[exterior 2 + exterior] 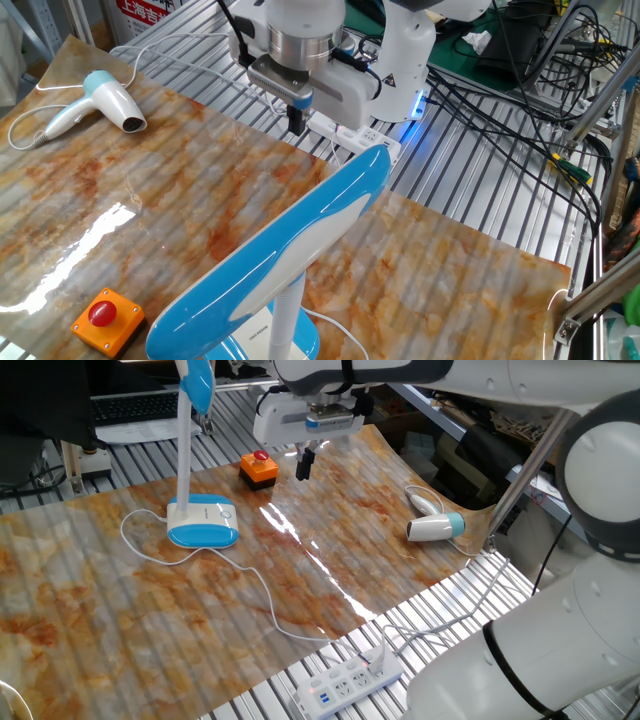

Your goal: Turn off the desk lamp by pressing the button

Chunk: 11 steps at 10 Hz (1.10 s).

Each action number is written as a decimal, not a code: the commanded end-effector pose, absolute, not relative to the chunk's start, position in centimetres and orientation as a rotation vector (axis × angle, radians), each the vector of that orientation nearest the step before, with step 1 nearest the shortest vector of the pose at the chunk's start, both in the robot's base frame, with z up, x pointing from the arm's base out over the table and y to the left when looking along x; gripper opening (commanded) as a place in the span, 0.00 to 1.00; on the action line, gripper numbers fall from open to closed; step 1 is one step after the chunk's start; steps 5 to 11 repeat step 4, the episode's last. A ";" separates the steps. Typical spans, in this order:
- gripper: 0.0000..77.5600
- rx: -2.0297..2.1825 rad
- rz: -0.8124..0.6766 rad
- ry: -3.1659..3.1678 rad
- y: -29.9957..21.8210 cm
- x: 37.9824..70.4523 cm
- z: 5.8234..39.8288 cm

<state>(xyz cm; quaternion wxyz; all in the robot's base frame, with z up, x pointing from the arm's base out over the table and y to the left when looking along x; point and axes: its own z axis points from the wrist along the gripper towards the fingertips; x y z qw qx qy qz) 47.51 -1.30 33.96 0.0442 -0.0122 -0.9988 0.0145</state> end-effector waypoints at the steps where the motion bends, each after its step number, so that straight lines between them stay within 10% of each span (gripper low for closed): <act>1: 0.00 -0.027 0.038 -3.099 -1.4 47.9 34.4; 11: 0.00 -0.035 0.036 -3.108 -1.4 47.9 34.5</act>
